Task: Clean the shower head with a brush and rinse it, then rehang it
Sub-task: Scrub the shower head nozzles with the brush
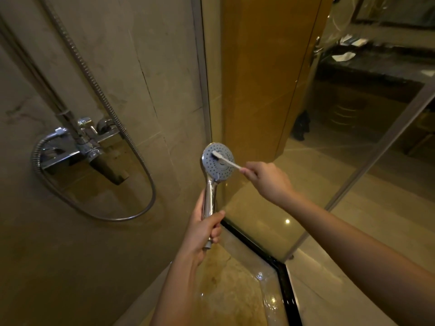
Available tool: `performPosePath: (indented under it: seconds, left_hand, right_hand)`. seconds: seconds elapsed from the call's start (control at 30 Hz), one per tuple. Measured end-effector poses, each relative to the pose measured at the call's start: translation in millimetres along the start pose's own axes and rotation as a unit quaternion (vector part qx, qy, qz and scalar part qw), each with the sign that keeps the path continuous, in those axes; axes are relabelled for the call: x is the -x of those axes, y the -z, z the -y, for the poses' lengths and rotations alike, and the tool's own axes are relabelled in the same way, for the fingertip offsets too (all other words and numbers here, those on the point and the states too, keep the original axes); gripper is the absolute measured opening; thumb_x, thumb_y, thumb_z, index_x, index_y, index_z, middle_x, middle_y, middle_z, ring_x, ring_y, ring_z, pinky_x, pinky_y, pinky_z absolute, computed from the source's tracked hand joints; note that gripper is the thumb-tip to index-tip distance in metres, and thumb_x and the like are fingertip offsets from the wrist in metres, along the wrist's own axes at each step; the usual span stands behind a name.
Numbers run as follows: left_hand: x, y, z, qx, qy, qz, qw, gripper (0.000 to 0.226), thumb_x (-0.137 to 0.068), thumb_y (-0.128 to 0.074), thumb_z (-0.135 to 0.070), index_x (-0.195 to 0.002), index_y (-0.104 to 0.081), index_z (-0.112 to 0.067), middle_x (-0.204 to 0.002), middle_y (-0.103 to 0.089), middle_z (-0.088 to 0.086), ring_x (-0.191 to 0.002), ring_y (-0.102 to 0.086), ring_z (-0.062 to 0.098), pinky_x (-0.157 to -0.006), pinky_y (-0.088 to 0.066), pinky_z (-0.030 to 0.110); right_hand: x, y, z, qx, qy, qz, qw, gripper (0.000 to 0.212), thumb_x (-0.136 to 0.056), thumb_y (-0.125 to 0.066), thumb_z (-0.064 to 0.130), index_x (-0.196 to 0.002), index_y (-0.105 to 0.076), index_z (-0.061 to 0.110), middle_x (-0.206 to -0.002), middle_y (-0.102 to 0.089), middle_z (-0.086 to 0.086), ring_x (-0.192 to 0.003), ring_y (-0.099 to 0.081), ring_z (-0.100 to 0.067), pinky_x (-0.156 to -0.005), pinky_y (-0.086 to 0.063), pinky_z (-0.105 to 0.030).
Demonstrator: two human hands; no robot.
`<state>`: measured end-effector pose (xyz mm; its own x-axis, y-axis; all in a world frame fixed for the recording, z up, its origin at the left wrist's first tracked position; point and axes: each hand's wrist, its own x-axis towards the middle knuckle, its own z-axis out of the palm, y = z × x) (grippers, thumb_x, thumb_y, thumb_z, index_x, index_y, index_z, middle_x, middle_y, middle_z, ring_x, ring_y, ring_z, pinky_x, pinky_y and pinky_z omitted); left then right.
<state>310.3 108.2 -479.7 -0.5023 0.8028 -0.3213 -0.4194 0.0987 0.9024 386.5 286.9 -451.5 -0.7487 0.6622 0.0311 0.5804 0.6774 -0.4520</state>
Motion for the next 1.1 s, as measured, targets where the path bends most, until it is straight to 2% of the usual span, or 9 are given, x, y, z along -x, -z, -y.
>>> performPosePath:
  seconds: [0.1, 0.23, 0.37, 0.47, 0.63, 0.73, 0.8, 0.93, 1.1]
  left_hand:
    - [-1, -4, 0, -0.013, 0.002, -0.010, 1.000, 0.074, -0.087, -0.054, 0.003, -0.140, -0.030, -0.043, -0.054, -0.047, -0.006, -0.036, -0.032, 0.004, -0.031, -0.028, 0.016]
    - [-3, -2, 0, -0.006, 0.004, -0.009, 1.000, 0.074, -0.088, -0.053, 0.003, -0.142, -0.029, -0.042, -0.050, -0.048, -0.009, -0.036, -0.032, 0.004, -0.031, -0.028, 0.016]
    - [-4, -5, -4, -0.010, 0.007, 0.007, 1.000, 0.072, -0.088, -0.052, 0.003, -0.140, -0.032, -0.041, -0.050, -0.045, -0.007, -0.036, -0.032, 0.004, -0.032, -0.028, 0.016]
    - [-5, -1, -5, 0.012, 0.010, 0.007, 1.000, 0.070, -0.088, -0.052, 0.003, -0.140, -0.033, -0.040, -0.051, -0.040, -0.004, -0.034, -0.031, 0.003, -0.030, -0.028, 0.016]
    - [-4, 0, -7, 0.005, 0.016, 0.008, 1.000, 0.071, -0.087, -0.053, 0.002, -0.141, -0.033, -0.040, -0.051, -0.045, -0.006, -0.035, -0.032, 0.003, -0.031, -0.029, 0.016]
    - [-3, 0, -8, 0.026, 0.010, 0.000, 1.000, 0.069, -0.088, -0.053, 0.002, -0.139, -0.033, -0.040, -0.049, -0.045, -0.007, -0.034, -0.032, 0.002, -0.030, -0.028, 0.016]
    - [-6, -1, -8, 0.034, 0.011, -0.002, 0.999, 0.068, -0.087, -0.053, 0.001, -0.138, -0.034, -0.041, -0.050, -0.045, -0.007, -0.033, -0.032, 0.002, -0.030, -0.028, 0.016]
    - [-5, -2, -12, 0.058, 0.012, -0.005, 0.998, 0.063, -0.088, -0.052, 0.001, -0.133, -0.039, -0.041, -0.050, -0.042, -0.006, -0.033, -0.031, 0.002, -0.029, -0.028, 0.015]
    - [-5, 3, -12, 0.094, 0.027, -0.002, 0.995, 0.056, -0.087, -0.052, 0.002, -0.119, -0.047, -0.044, -0.053, -0.037, -0.003, -0.033, -0.030, 0.002, -0.030, -0.026, 0.015]
  right_hand:
    - [-7, 4, -6, -0.013, -0.026, -0.029, 0.999, 0.032, -0.098, -0.040, 0.045, -0.072, -0.049, 0.028, -0.066, -0.056, 0.005, -0.064, -0.058, -0.019, -0.058, -0.050, -0.037]
    - [-1, 3, 0, 0.033, 0.011, -0.011, 0.999, 0.030, -0.098, -0.040, 0.043, -0.073, -0.047, 0.029, -0.064, -0.052, 0.008, -0.059, -0.055, -0.012, -0.049, -0.038, -0.024]
    - [-12, 10, -8, -0.002, -0.020, -0.028, 0.999, 0.032, -0.097, -0.040, 0.046, -0.070, -0.047, 0.030, -0.065, -0.055, 0.006, -0.062, -0.058, -0.016, -0.056, -0.051, -0.035]
    - [-4, 7, 3, 0.039, 0.036, 0.006, 0.999, 0.027, -0.098, -0.039, 0.045, -0.077, -0.046, 0.029, -0.063, -0.050, 0.010, -0.055, -0.050, -0.006, -0.047, -0.035, -0.022]
    - [-14, 14, -4, 0.021, -0.004, -0.022, 1.000, 0.030, -0.098, -0.040, 0.046, -0.075, -0.049, 0.027, -0.066, -0.054, 0.005, -0.062, -0.057, -0.015, -0.052, -0.047, -0.029]
    - [-3, 13, 7, 0.059, 0.054, 0.003, 0.997, 0.026, -0.098, -0.038, 0.045, -0.078, -0.043, 0.029, -0.062, -0.047, 0.011, -0.054, -0.047, -0.006, -0.046, -0.033, -0.021]
    - [-6, 13, 4, 0.058, 0.037, -0.019, 0.997, 0.028, -0.098, -0.038, 0.045, -0.077, -0.043, 0.028, -0.063, -0.047, 0.010, -0.055, -0.048, -0.007, -0.046, -0.030, -0.021]
    - [-2, -5, 4, 0.016, 0.028, -0.013, 0.999, 0.027, -0.099, -0.040, 0.042, -0.078, -0.048, 0.027, -0.064, -0.051, 0.008, -0.056, -0.051, -0.009, -0.050, -0.040, -0.024]
    - [-9, -7, -7, -0.024, -0.015, -0.044, 0.999, 0.032, -0.098, -0.041, 0.043, -0.072, -0.048, 0.026, -0.063, -0.052, 0.007, -0.061, -0.055, -0.015, -0.048, -0.034, -0.027]
